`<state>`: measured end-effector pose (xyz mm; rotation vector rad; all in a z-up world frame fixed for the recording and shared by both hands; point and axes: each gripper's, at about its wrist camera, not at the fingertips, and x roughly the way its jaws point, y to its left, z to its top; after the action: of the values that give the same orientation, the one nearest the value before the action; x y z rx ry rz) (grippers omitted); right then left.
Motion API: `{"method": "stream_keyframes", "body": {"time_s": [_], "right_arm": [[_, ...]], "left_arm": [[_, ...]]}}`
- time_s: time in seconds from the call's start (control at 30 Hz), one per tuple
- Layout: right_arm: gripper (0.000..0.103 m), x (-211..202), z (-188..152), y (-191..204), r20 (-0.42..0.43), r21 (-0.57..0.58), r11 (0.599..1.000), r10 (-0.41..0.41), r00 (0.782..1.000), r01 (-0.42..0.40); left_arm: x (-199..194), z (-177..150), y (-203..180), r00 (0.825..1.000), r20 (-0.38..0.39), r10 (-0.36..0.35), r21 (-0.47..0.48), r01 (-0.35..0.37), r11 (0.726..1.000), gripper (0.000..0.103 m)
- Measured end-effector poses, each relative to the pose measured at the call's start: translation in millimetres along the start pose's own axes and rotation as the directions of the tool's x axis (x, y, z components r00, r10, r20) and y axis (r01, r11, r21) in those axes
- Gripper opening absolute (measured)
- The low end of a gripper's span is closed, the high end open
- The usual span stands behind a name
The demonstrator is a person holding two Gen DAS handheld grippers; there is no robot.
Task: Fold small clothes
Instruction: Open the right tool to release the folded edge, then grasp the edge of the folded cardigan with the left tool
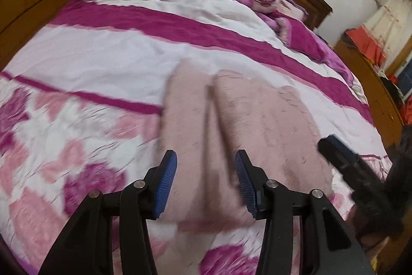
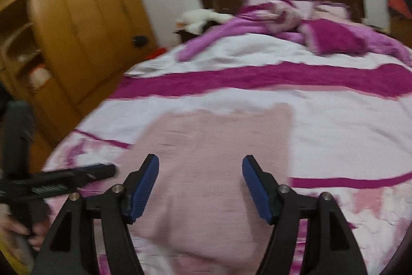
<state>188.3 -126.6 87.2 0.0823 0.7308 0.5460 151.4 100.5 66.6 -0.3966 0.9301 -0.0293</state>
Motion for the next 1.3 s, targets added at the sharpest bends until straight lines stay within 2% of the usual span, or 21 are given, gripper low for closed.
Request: {"method": "stream_keyframes", "body": {"time_s": [0.17,0.37,0.57,0.6,0.63,0.67,0.8,0.9,0.97,1.0,1.03,1.07,1.1,1.13,1.17,1.3], "right_arm": [[0.071,12,-9,-35,-0.022,0.082,0.995,-0.061,0.998,0.063],[0.071,16,-8,-50,-0.013,0.105,0.993,-0.057,0.998,0.058],[0.071,18,-12,-53,-0.02,0.123,0.991,-0.044,0.999,0.046],[0.071,19,-13,-53,-0.022,0.124,0.991,-0.045,0.999,0.048],[0.071,20,-13,-53,-0.023,0.123,0.991,-0.048,0.999,0.051],[0.071,20,-14,-54,-0.024,0.122,0.991,-0.051,0.998,0.054],[0.071,17,-13,-56,-0.002,0.138,0.989,-0.055,0.998,0.055],[0.071,12,-11,-57,0.027,0.154,0.987,-0.041,0.999,0.036],[0.071,12,-10,-57,0.032,0.156,0.988,-0.021,0.999,0.015],[0.071,13,-11,-56,0.027,0.153,0.988,-0.011,1.0,0.007],[0.071,16,-11,-55,0.018,0.147,0.989,-0.005,1.0,0.002],[0.071,20,-13,-52,0.003,0.139,0.99,0.003,1.0,-0.003],[0.071,25,-14,-50,-0.018,0.132,0.991,0.011,1.0,-0.009],[0.071,31,-17,-46,-0.046,0.122,0.992,0.016,0.999,-0.01],[0.071,35,-19,-44,-0.063,0.113,0.994,0.016,0.998,-0.009],[0.071,44,-25,-35,-0.1,0.086,0.996,0.021,0.995,-0.013]], "left_arm": [[32,16,-12,0.999,-0.015,-0.028,-0.008,0.028,1.0,0.025],[59,17,-16,1.0,-0.023,0.014,-0.009,-0.014,1.0,0.025],[71,14,-19,0.997,0.014,-0.076,-0.036,0.076,0.996,0.027],[72,14,-20,0.996,0.028,-0.085,-0.035,0.086,0.996,0.027],[73,14,-20,0.995,0.039,-0.091,-0.032,0.092,0.995,0.02],[71,14,-19,0.993,0.06,-0.098,-0.027,0.1,0.995,0.001],[50,19,-21,0.98,0.147,-0.136,0.009,0.136,0.991,0.0],[18,32,-28,0.961,0.258,-0.102,0.082,0.083,0.993,0.0],[8,41,-23,0.955,0.29,-0.071,0.106,0.042,0.993,0.0],[9,45,-20,0.957,0.284,-0.055,0.111,0.025,0.994,0.0],[15,49,-13,0.969,0.244,-0.04,0.119,0.011,0.993,0.0],[27,52,-4,0.985,0.171,-0.03,0.116,0.01,0.993,0.0],[36,52,5,0.993,0.117,-0.018,0.098,0.007,0.995,0.0],[48,49,15,0.999,0.053,0.007,0.068,-0.011,0.998,0.0],[54,44,23,1.0,0.02,0.02,0.051,-0.021,0.998,0.001],[41,32,37,0.998,0.056,-0.039,-0.011,0.04,0.999,0.006]]}}
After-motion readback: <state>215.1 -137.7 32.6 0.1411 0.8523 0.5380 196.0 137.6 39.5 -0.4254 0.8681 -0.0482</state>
